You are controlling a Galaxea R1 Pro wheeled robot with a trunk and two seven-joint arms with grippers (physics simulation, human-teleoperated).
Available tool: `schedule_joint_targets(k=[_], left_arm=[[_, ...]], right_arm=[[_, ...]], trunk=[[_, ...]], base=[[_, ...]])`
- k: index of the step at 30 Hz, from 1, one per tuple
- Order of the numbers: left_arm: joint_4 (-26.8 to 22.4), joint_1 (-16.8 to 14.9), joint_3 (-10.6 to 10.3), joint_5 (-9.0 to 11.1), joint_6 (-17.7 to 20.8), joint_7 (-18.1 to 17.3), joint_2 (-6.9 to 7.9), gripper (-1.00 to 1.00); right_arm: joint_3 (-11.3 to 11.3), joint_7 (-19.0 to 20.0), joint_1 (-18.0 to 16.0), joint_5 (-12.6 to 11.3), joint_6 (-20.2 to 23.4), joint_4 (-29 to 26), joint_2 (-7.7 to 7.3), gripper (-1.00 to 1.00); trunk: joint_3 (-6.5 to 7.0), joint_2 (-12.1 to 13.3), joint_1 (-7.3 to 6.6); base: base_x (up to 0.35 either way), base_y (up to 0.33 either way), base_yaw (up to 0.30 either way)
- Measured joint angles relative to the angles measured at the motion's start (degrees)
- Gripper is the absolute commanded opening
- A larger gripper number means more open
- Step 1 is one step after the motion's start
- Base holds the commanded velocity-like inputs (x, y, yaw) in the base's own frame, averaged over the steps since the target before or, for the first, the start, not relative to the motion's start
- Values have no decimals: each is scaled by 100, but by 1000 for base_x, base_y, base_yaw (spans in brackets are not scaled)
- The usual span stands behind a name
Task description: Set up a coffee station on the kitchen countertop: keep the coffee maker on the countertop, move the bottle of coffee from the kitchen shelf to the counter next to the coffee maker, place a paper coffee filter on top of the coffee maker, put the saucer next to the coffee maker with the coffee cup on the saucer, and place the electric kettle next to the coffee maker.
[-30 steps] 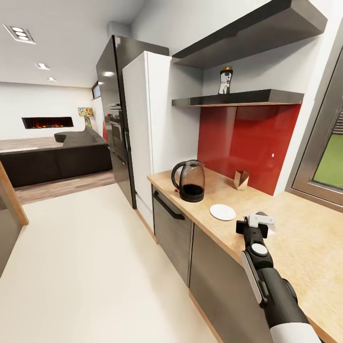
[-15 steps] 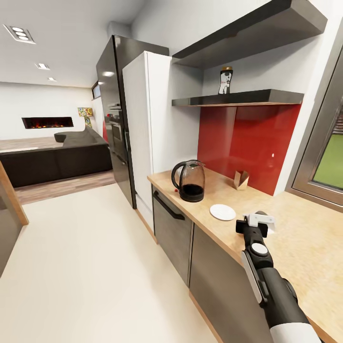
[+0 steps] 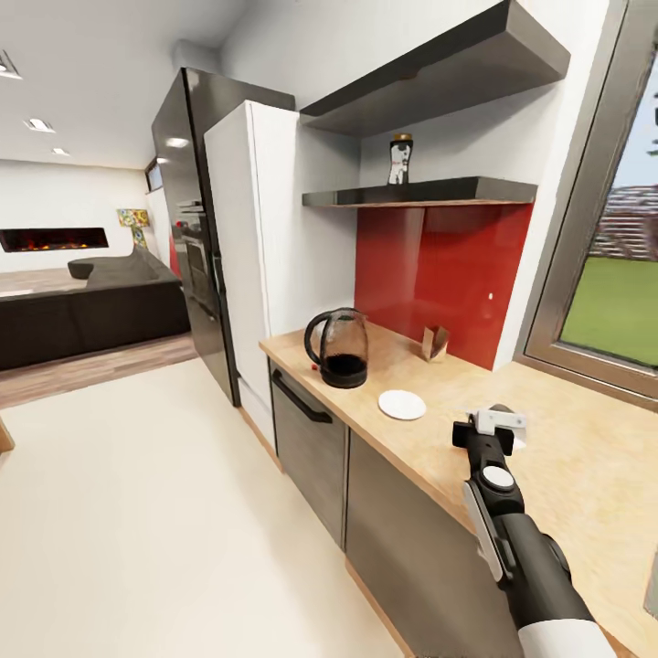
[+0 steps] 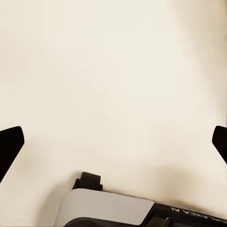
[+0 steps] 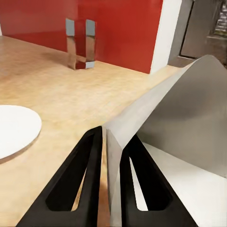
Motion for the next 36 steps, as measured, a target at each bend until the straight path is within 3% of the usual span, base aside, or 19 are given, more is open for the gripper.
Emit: schedule_joint_targets(k=[17,36], left_arm=[[7,1,-6,0,5,-5,0,100],[5,0,-1,0,0,-5,0,100]], right_arm=[[-8,-5,83,31,69,-1062,-40,-100],[-22,-13,194,41,62,-1298,-50,-100]], trunk=[[18,0,2],[18,0,0]], base=[[-264,0,-45],[-12,0,-244]])
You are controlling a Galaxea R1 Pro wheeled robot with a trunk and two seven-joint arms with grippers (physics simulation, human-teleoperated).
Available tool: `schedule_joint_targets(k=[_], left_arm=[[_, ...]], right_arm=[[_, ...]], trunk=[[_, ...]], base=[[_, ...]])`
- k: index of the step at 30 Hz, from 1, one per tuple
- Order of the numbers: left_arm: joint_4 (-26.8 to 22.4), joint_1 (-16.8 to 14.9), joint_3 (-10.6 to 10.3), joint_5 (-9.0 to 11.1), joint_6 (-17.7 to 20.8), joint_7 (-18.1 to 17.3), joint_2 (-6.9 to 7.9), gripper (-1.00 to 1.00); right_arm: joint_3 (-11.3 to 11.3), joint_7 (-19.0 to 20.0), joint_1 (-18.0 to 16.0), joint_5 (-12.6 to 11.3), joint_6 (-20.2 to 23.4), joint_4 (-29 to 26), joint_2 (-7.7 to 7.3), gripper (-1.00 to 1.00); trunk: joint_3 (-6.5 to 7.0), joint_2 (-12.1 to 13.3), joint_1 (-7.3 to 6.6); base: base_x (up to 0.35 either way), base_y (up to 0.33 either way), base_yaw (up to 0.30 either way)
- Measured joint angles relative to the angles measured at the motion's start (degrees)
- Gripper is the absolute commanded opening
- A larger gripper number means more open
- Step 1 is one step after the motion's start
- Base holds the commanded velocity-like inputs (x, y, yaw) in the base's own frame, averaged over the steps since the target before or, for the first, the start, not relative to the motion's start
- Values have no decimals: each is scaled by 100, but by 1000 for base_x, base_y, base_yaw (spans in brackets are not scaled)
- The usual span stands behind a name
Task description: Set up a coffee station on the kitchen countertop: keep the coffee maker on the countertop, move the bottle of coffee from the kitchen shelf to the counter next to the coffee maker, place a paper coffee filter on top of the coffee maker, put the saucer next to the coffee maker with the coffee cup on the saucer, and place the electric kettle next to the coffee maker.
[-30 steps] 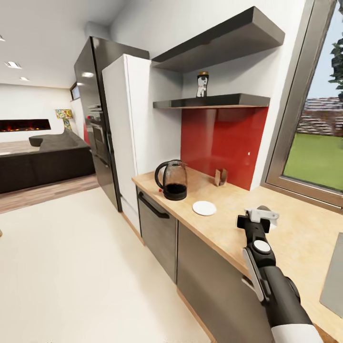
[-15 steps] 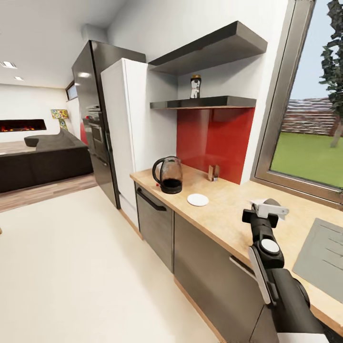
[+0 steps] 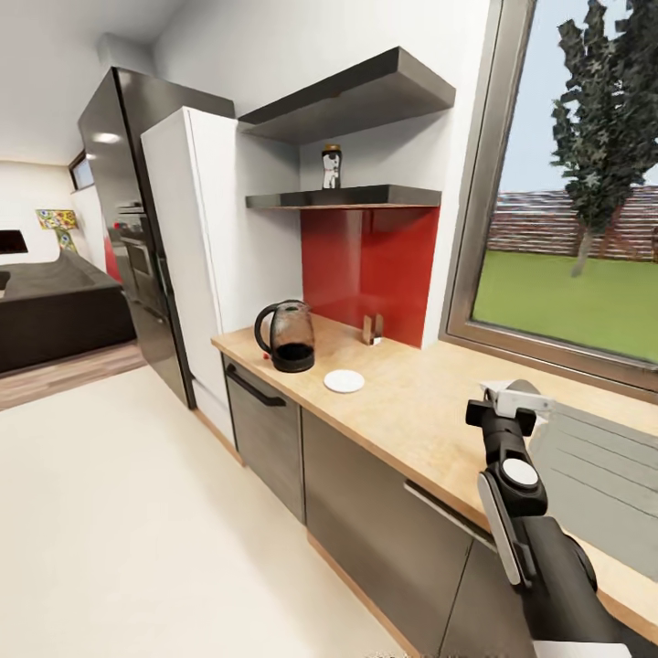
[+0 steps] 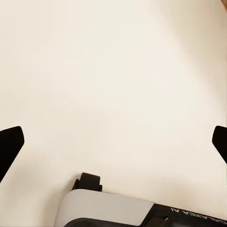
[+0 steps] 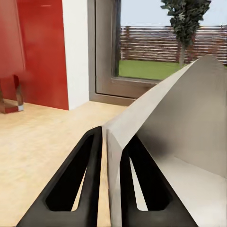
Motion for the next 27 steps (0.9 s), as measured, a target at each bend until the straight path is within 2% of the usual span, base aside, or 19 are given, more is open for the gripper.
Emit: schedule_joint_targets(k=[11,18,27], left_arm=[[-2,0,0,0,0,0,0,100],[-5,1,-4,0,0,0,-6,100],[-5,0,0,0,0,1,0,100]], right_arm=[[0,0,6,0,0,0,0,-100],[1,0,7,6,-8,1,0,-100],[0,0,42,8,-17,0,0,-100]], trunk=[[0,0,0],[0,0,1],[0,0,0]], base=[[-1,-1,-262],[-124,-91,-121],[-24,-17,-235]])
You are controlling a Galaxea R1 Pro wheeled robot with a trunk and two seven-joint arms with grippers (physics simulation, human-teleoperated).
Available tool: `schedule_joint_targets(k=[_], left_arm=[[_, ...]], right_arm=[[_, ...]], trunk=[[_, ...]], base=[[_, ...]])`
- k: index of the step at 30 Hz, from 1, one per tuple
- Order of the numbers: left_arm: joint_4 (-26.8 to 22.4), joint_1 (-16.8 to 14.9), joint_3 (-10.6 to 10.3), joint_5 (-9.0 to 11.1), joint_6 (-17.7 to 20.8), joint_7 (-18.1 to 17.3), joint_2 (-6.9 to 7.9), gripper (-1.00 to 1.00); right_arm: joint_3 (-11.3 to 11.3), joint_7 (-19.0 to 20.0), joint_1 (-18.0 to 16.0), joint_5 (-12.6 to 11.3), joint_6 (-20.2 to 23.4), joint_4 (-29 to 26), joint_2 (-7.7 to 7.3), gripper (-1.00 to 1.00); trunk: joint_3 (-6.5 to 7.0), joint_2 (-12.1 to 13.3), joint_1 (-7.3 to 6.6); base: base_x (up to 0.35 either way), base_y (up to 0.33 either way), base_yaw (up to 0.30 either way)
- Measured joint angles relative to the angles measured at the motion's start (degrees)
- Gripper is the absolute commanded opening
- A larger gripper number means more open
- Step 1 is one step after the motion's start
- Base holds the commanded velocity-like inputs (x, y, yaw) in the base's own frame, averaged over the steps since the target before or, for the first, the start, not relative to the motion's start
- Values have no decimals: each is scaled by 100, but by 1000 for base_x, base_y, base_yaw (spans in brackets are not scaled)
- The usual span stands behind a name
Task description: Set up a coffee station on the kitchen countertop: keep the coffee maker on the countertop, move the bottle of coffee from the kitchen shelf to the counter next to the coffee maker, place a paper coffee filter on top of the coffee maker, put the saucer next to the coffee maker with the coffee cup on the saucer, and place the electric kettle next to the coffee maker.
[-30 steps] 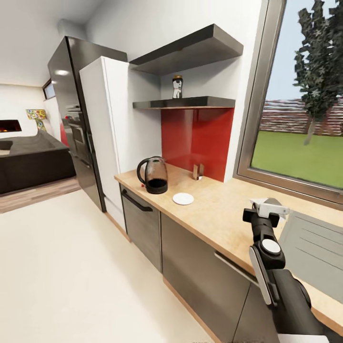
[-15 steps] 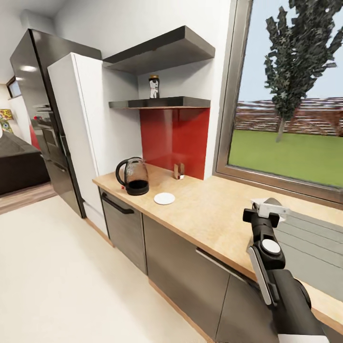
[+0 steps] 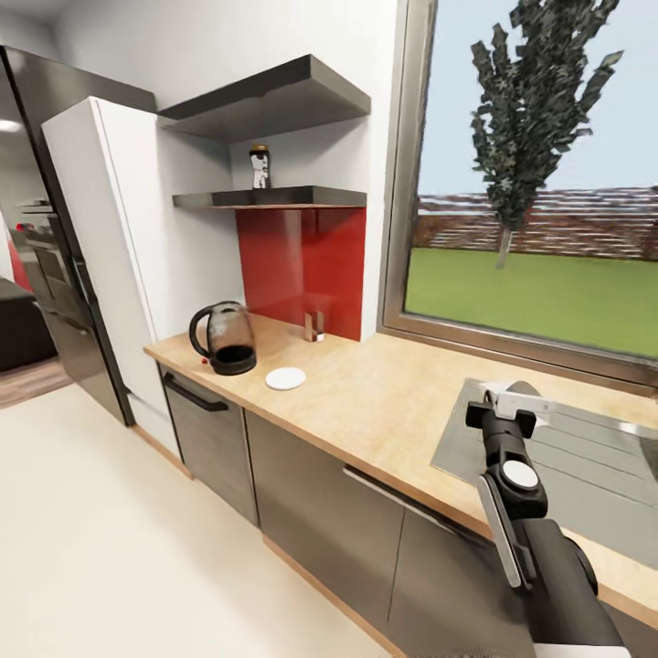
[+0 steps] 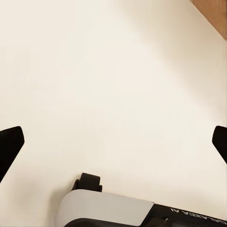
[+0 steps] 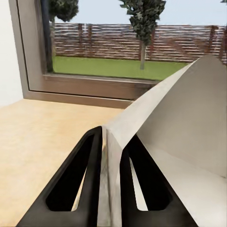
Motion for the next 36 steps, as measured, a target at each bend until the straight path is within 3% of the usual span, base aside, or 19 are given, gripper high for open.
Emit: schedule_joint_targets(k=[22,26,36], left_arm=[[-3,1,-29,0,7,4,-10,100],[-5,1,-94,3,4,0,-66,100],[-59,1,-123,0,30,12,-135,100]], right_arm=[[8,0,1,1,-10,1,0,-100],[11,-3,1,2,-10,1,1,-100],[9,-3,2,1,-18,2,1,-100]], trunk=[[0,0,3],[0,0,1],[179,400,-219]], base=[[-115,-85,-140],[-129,-4,-19],[-17,-1,-3]])
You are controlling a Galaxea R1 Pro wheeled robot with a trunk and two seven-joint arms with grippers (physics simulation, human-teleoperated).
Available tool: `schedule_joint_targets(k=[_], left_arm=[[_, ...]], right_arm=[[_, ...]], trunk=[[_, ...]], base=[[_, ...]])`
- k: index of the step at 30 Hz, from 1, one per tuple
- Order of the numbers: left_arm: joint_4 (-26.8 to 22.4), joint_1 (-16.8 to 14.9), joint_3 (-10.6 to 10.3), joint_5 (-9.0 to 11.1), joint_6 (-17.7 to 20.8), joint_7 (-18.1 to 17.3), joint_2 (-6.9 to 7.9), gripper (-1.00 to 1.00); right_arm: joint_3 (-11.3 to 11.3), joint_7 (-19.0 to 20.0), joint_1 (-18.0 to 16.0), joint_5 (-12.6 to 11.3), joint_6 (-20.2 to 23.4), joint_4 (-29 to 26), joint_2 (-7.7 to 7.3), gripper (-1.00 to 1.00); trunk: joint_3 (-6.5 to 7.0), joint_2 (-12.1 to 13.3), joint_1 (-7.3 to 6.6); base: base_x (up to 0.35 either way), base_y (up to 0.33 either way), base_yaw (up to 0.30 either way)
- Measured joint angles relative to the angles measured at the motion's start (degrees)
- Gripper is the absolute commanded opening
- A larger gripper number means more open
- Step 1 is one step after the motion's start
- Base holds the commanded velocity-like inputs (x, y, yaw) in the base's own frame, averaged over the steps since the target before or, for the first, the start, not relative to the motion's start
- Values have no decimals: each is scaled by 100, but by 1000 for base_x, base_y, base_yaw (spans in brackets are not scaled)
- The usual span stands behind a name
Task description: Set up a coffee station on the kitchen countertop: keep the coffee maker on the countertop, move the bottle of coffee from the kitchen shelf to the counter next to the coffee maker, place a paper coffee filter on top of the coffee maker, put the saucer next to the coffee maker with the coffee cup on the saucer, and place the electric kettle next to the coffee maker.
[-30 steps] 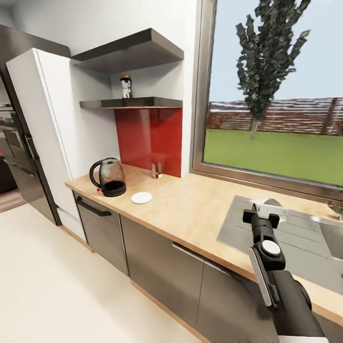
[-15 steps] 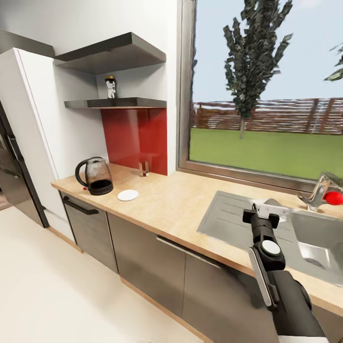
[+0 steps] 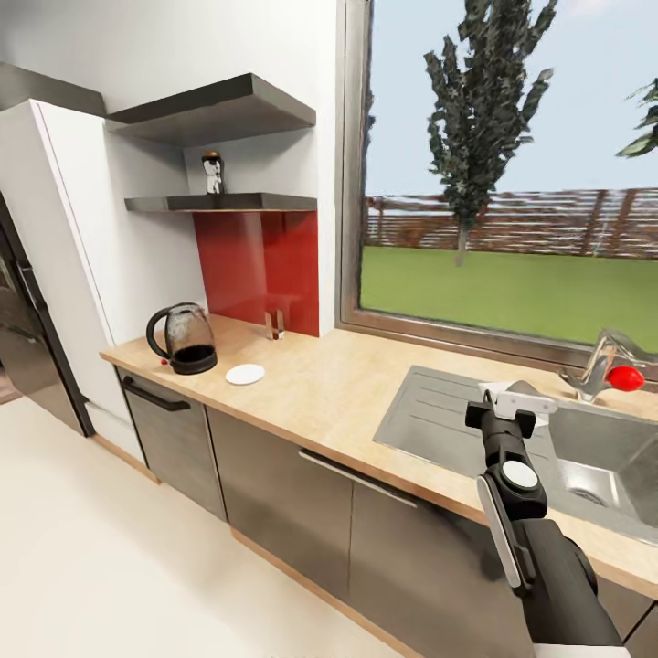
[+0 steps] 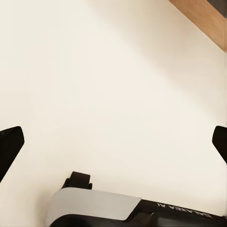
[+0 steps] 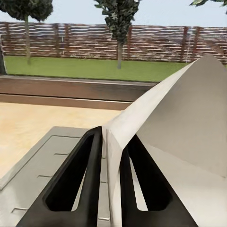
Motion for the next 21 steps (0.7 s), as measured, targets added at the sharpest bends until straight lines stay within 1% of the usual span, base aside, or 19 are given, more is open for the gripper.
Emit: schedule_joint_targets(k=[17,21], left_arm=[[-3,0,2,-1,1,3,-5,100],[20,-1,14,0,-24,3,-5,100]], right_arm=[[-3,-7,-1,6,-1,0,0,-100],[-5,-4,0,6,5,-1,-2,-100]], trunk=[[306,682,-374],[306,684,-374]], base=[[0,0,-3],[0,0,-165]])
